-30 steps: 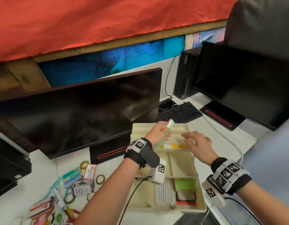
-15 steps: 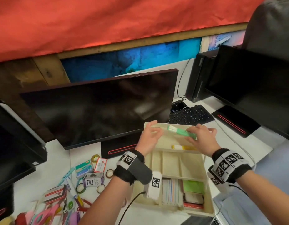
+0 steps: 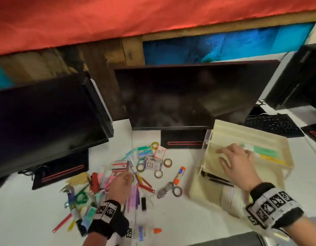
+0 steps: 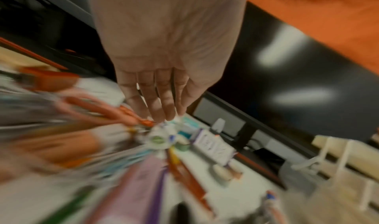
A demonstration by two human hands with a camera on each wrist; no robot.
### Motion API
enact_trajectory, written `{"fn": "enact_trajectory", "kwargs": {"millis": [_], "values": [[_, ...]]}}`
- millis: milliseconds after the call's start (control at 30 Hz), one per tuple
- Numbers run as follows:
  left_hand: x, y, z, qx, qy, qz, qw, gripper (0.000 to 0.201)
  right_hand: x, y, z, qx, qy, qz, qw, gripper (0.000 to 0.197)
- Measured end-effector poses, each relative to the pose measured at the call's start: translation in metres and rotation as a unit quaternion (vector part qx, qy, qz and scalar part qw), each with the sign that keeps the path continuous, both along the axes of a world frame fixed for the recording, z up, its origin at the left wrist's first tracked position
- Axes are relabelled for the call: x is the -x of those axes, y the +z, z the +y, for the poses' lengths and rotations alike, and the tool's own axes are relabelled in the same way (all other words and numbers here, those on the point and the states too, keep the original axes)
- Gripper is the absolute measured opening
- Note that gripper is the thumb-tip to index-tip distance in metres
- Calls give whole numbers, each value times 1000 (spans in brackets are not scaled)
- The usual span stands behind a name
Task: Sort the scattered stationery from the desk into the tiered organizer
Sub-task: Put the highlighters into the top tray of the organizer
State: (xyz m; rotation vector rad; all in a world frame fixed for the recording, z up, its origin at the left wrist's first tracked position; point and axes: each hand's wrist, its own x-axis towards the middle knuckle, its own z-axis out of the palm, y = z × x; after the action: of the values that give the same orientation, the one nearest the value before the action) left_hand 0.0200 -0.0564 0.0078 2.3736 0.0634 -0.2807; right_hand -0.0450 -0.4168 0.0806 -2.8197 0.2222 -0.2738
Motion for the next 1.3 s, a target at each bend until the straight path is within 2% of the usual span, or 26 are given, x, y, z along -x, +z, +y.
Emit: {"fn": "enact_trajectory", "kwargs": {"millis": [133, 200, 267, 333, 400, 467, 567, 667, 767, 867, 967, 1067, 1133, 1300], "values": [[15, -11, 38, -77, 21, 27, 996, 23, -6, -24, 88, -37, 145, 79, 986, 24], [20, -12, 51, -84, 35, 37, 995, 29, -7, -42, 123, -55, 223, 139, 963, 25], [24, -12, 62, -68, 43, 42, 996, 23, -4, -58, 151, -63, 287, 206, 933, 27], [26, -11, 70, -76, 45, 42, 995, 17, 1, -69, 173, -56, 322, 264, 908, 23], [26, -15, 78, -91, 52, 37, 994, 16, 8, -77, 191, -50, 334, 291, 895, 20], [25, -21, 86, -102, 65, 30, 992, 12, 9, -84, 209, -53, 317, 283, 904, 20], [24, -24, 95, -141, 81, 27, 986, 12, -1, -90, 237, -75, 246, 271, 928, 22], [25, -22, 98, -179, 69, 31, 981, 17, -14, -91, 266, -83, 181, 295, 935, 30], [24, -26, 91, -239, -20, 19, 971, 24, -30, -95, 284, -80, 131, 332, 931, 28], [19, -30, 77, -315, -102, -2, 944, 29, -45, -98, 291, -92, 100, 364, 922, 25], [11, -33, 66, -349, -104, 20, 931, 41, -53, -101, 291, -114, 53, 373, 919, 28], [1, -32, 60, -370, -97, 28, 924, 37, -57, -104, 291, -122, 11, 381, 916, 48], [-5, -30, 58, -378, -108, 41, 918, 34, -59, -104, 289, -129, -3, 371, 920, 53], [-11, -26, 56, -366, -137, 65, 918, 41, -63, -96, 272, -185, -26, 349, 918, 36]]}}
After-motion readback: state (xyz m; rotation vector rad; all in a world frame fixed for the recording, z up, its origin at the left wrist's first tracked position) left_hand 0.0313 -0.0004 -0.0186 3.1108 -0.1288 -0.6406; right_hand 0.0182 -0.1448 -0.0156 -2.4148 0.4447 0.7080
